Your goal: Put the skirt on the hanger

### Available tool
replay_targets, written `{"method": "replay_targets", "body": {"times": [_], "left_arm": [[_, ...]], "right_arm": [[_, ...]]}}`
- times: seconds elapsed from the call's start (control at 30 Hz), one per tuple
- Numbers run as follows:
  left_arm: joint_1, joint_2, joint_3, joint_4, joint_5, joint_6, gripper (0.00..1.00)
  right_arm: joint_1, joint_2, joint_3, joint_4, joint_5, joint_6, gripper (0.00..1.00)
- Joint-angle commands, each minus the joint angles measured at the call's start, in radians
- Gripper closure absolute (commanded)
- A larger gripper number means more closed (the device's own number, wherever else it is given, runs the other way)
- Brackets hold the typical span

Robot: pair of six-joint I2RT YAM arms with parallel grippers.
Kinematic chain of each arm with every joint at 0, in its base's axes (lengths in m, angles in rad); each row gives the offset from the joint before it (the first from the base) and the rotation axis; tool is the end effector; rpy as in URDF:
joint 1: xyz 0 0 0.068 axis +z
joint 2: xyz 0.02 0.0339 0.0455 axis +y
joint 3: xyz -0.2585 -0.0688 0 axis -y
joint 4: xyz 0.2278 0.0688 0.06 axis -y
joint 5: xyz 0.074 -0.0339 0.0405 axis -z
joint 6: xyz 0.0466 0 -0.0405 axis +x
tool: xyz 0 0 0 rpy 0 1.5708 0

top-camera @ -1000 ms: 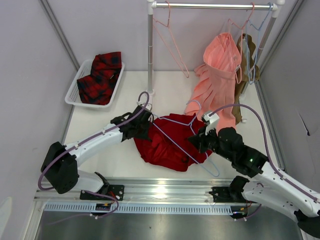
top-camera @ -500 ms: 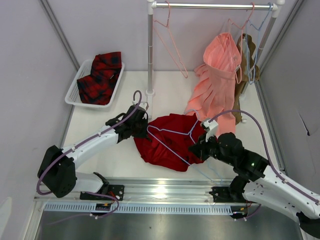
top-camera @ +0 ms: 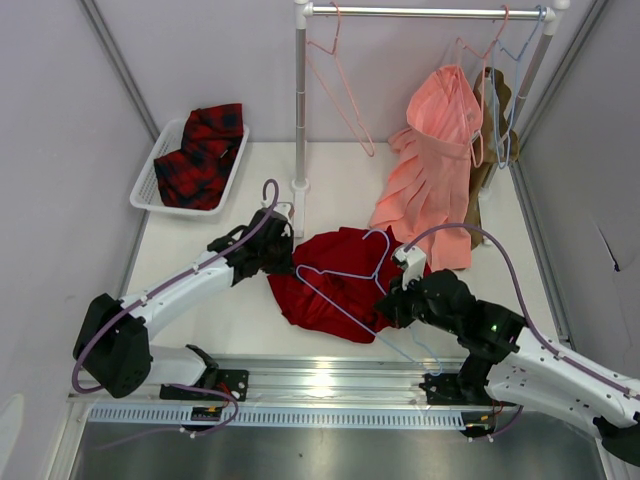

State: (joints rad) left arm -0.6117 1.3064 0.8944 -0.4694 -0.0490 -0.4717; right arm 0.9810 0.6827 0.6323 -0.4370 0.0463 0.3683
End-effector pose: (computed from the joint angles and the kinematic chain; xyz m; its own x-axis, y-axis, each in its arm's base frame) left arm 0.2157 -0.1485 0.2338 -0.8118 0.0150 -0.5838 0.2012 0.9457 -0.2554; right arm 0.0888 0.1288 0.2686 -0.5337 -0.1508 -0.8321 -0.6595 0.6902 0.2979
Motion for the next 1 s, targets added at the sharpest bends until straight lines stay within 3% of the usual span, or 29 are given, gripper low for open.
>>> {"method": "replay_targets", "body": {"times": [0.0,0.97], "left_arm": [[0.009,-0.039,-0.006,0.035,0.012,-0.013,1.00],[0.009,-0.009,0.034,0.031,0.071,0.047,1.00]], "right_arm": [[0.007,0.003,0.000,0.040,0.027,0.009,1.00],[0.007,0.031,-0.025,0.118,-0.014,-0.023,1.00]]}}
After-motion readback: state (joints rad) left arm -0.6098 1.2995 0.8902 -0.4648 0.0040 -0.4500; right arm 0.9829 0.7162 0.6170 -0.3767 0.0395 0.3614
